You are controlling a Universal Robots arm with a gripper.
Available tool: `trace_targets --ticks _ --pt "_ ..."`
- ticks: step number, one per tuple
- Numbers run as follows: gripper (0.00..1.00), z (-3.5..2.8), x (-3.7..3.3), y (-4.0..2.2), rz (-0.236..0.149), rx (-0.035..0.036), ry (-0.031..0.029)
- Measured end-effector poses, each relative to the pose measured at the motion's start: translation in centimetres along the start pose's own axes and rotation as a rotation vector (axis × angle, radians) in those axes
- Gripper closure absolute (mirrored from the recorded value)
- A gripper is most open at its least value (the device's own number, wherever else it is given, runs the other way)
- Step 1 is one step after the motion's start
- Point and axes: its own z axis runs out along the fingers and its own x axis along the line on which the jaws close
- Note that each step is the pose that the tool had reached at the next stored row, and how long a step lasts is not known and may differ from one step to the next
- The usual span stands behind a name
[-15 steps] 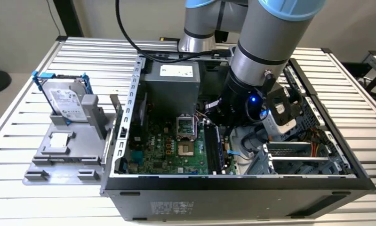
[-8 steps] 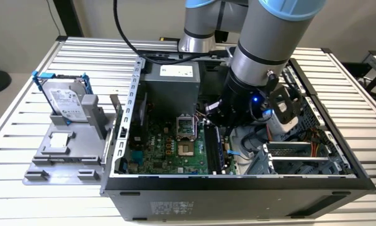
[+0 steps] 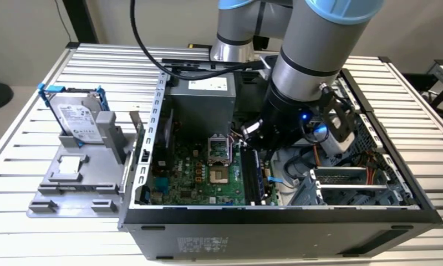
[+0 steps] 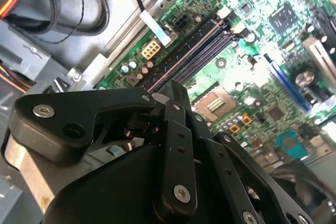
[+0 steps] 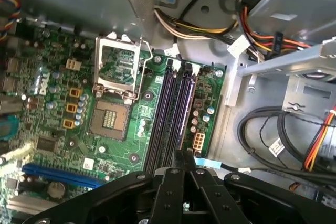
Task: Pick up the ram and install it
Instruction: 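Press down the ram until it locks into place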
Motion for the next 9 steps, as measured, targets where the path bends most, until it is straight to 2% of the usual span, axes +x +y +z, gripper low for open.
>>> trace_targets --ticks 9 --pt "1.0 0.0 0.0 0.0 -0.16 0.0013 0.0074"
